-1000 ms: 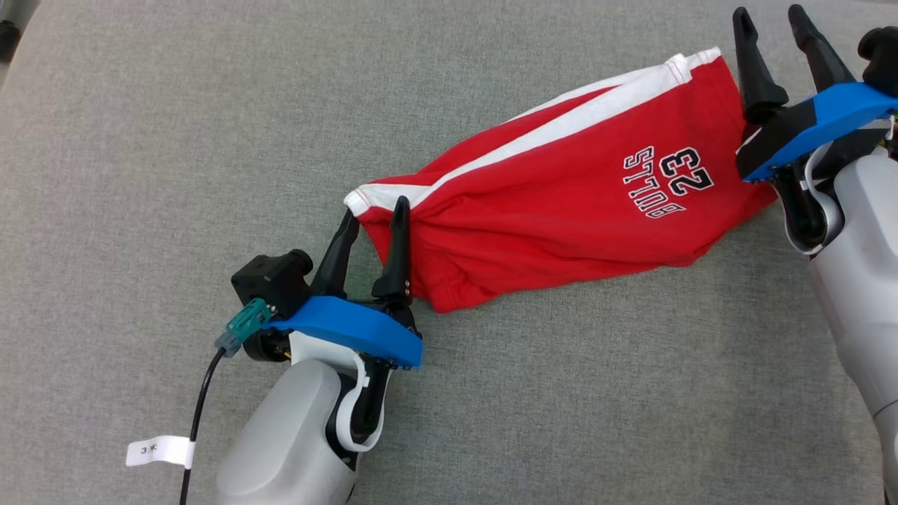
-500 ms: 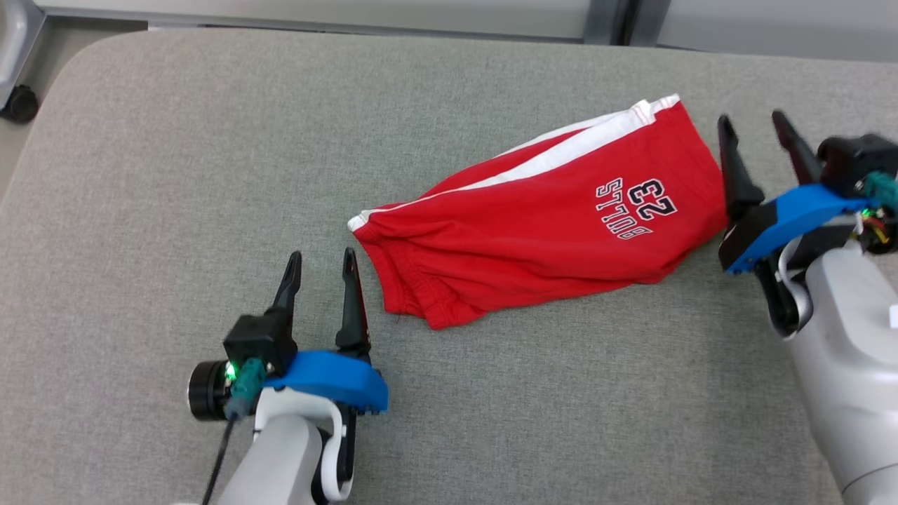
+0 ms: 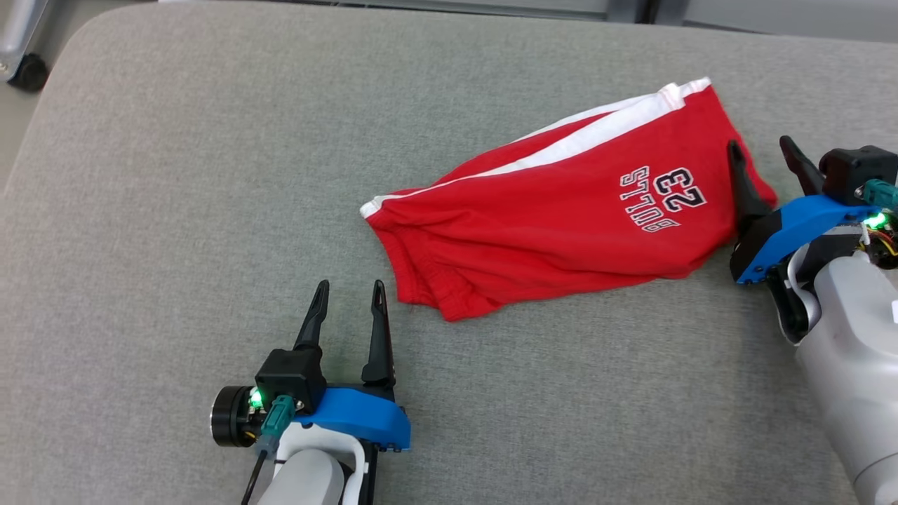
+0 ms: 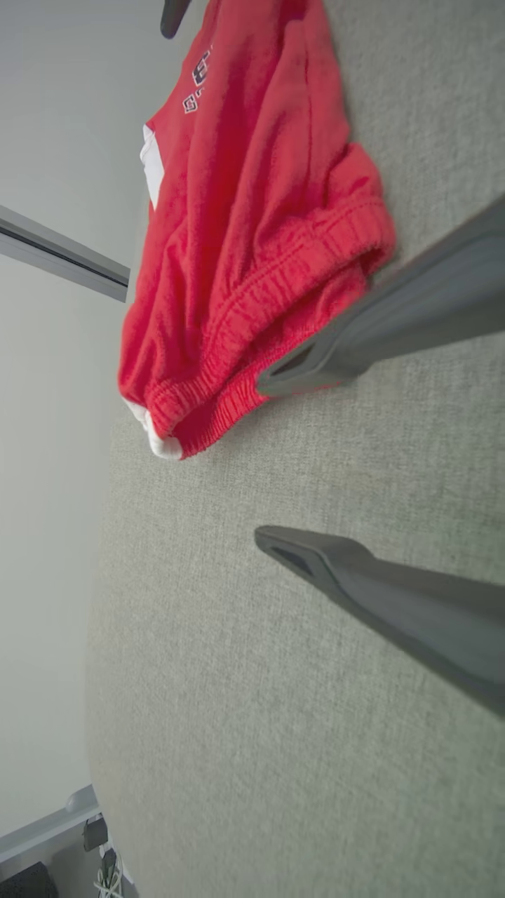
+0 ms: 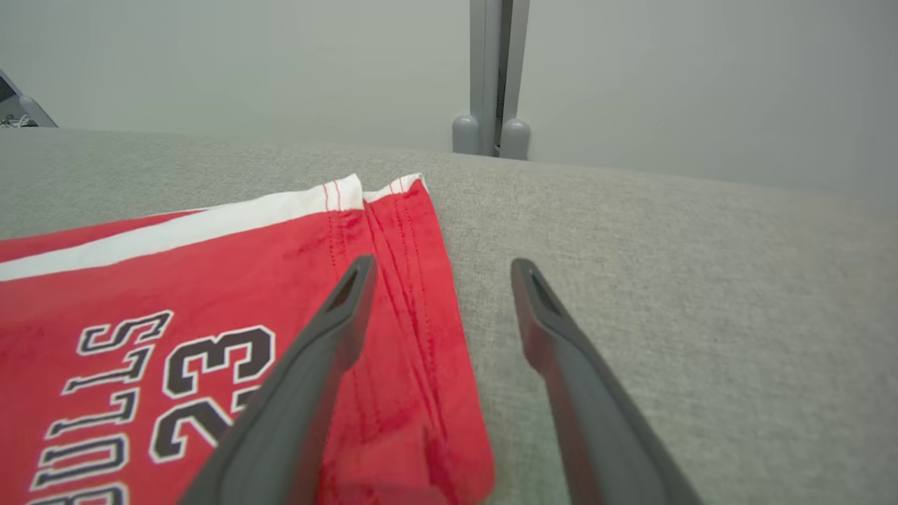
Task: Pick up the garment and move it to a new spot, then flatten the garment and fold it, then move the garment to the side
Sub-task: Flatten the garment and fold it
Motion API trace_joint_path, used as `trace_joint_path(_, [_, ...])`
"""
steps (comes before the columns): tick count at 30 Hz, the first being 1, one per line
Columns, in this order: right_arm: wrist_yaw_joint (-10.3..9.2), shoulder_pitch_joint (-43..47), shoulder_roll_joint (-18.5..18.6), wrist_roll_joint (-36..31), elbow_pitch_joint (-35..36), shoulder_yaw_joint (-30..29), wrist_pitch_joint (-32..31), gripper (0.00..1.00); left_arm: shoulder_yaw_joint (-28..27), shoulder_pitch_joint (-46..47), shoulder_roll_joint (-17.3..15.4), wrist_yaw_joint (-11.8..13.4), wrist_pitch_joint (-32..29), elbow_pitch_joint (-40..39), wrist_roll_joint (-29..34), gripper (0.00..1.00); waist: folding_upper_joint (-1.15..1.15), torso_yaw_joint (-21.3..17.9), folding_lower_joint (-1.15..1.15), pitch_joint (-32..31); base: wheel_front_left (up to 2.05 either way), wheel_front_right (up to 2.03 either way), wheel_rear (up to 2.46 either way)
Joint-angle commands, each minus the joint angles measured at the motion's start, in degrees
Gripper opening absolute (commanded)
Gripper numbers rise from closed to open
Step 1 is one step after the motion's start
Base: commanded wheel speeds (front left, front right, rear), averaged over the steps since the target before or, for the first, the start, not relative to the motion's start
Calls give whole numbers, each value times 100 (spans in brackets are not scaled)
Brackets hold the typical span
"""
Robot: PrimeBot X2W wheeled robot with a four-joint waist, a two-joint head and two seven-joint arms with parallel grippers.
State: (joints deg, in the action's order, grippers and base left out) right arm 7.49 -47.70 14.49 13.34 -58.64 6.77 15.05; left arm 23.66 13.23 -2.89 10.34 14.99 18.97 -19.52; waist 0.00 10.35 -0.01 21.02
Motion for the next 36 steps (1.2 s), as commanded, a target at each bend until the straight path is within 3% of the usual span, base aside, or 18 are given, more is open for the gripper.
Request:
trace_joint_path(1, [0, -61, 10, 66, -106, 24, 13, 100, 33, 114, -3, 27, 24, -31, -21, 100, 0, 119, 1, 112, 0, 0, 0])
trace_joint_path(8, [8, 15, -234, 415, -868, 415, -379, 100, 57, 153, -3, 89, 24, -62, -54, 100, 0, 218, 1, 168, 0, 0, 0])
trace_joint_path(9, [8, 76, -252, 501, -926, 469, -424, 78, 45, 158, -3, 102, 24, -68, -60, 100, 0, 206, 1, 154, 0, 0, 0])
trace_joint_path(10, [8, 138, -252, 593, -959, 501, -423, 35, 42, 150, -3, 96, 24, -64, -36, 100, 0, 185, 1, 128, 0, 0, 0])
trace_joint_path(11, [7, 203, -243, 652, -968, 547, -403, 0, 28, 138, -3, 88, 24, -49, -36, 100, 0, 155, 1, 98, 0, 0, 0])
trace_joint_path(27, [-2, 1652, -88, 2568, -4, 546, 9, 0, -240, -403, -5, -310, 24, 325, 61, 100, 0, -613, 1, -1100, 0, 0, 0])
trace_joint_path(36, [0, 1874, 127, 2782, 508, 727, 16, 0, -237, -630, -7, -419, 24, 349, 58, 100, 0, -666, 1, -1149, 0, 0, 0])
